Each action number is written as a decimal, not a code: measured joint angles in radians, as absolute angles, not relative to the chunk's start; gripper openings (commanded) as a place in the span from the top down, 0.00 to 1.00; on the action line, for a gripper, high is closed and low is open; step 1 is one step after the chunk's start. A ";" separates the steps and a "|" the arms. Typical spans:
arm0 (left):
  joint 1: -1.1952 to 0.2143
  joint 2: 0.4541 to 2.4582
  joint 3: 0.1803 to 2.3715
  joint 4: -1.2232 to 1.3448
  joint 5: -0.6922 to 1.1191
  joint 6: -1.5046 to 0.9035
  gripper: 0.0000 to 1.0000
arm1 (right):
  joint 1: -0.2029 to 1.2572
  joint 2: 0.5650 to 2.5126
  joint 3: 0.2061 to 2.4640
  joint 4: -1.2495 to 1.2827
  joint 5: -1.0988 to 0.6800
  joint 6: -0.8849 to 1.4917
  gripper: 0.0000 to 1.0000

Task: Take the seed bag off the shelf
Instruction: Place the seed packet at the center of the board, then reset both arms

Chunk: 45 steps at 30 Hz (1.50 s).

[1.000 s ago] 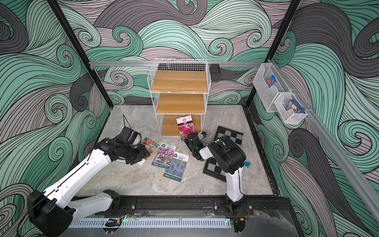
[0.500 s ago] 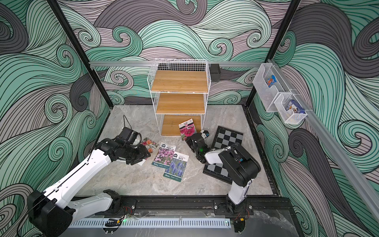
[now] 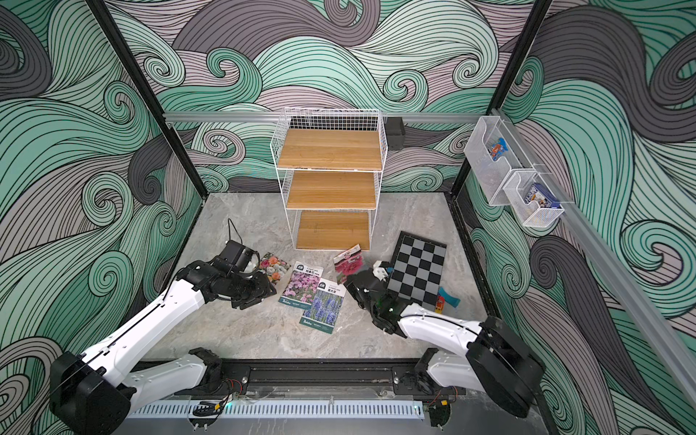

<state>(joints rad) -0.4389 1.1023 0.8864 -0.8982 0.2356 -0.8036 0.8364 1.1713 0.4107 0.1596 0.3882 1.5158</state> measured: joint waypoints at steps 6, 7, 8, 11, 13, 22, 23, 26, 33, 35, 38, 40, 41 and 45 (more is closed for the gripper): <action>-0.439 1.102 0.880 -0.891 0.250 -0.802 0.44 | 0.899 1.086 0.323 0.006 0.480 1.641 1.00; -0.439 1.102 0.879 -0.891 0.252 -0.802 0.44 | 0.900 1.089 0.317 -0.003 0.488 1.653 1.00; -0.439 1.102 0.879 -0.890 0.253 -0.801 0.44 | 0.900 1.097 0.313 -0.013 0.495 1.664 1.00; -0.439 1.102 0.879 -0.889 0.256 -0.801 0.44 | 0.900 1.156 0.313 0.000 0.501 1.689 1.00; -0.439 1.102 0.879 -0.890 0.257 -0.800 0.44 | 0.904 1.223 0.314 0.054 0.500 1.699 1.00; -0.439 1.095 0.880 -0.921 0.256 -0.777 0.44 | 0.928 1.452 0.385 0.245 0.512 1.748 0.70; -0.439 1.090 0.880 -0.926 0.256 -0.774 0.44 | 0.930 1.449 0.394 0.237 0.512 1.756 0.57; -0.439 1.081 0.881 -0.932 0.255 -0.770 0.33 | 0.933 1.405 0.432 0.165 0.508 1.762 0.33; -0.439 1.076 0.916 -0.960 0.212 -0.762 0.02 | 0.933 1.158 0.509 -0.192 0.500 1.715 0.01; -0.439 1.074 0.940 -0.974 0.165 -0.754 0.01 | 0.931 1.065 0.526 -0.282 0.496 1.683 0.01; -0.436 1.060 0.967 -0.981 0.085 -0.721 0.01 | 0.904 0.932 0.541 -0.398 0.483 1.595 0.01; -0.425 1.051 0.981 -0.981 0.039 -0.688 0.01 | 0.847 0.856 0.541 -0.448 0.460 1.505 0.01; -0.416 1.049 0.988 -0.979 0.014 -0.669 0.01 | 0.798 0.818 0.540 -0.471 0.442 1.445 0.01; -0.360 1.073 0.983 -0.948 -0.067 -0.582 0.01 | 0.570 0.712 0.533 -0.521 0.374 1.165 0.01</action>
